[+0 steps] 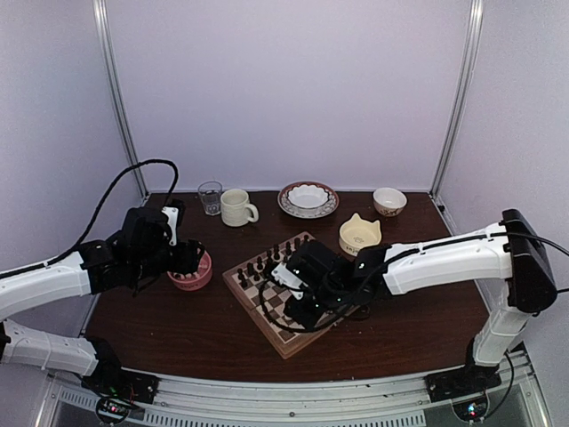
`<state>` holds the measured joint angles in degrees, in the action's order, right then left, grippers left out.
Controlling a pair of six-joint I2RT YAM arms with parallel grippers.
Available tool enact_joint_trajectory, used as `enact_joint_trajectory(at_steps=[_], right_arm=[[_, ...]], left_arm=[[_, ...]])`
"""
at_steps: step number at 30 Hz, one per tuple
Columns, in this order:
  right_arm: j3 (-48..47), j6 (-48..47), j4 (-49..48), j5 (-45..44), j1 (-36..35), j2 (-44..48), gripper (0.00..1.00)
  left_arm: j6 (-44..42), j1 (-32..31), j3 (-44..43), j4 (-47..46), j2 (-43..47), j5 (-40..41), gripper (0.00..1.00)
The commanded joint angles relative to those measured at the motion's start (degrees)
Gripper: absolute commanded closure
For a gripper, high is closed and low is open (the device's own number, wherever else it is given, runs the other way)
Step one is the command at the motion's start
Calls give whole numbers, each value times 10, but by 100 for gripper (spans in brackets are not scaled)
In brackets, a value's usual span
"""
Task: Set up the chess pieces on the board
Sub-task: Place the knight at g1.
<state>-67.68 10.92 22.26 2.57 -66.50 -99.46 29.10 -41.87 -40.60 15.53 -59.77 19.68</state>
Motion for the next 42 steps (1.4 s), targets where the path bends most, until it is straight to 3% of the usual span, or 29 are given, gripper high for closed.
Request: enact_joint_trajectory(at_steps=[1,19,42], right_arm=[[27,8,-3,-23,26,41,89],[127,20,26,-97,120,135,89],[135,32,25,-96,158,95,89]], left_arm=[[5,3,4,-10,11,-2,35],[4,3,3,-11,4,-4,35],[5,3,1,-13,0,-15,35]])
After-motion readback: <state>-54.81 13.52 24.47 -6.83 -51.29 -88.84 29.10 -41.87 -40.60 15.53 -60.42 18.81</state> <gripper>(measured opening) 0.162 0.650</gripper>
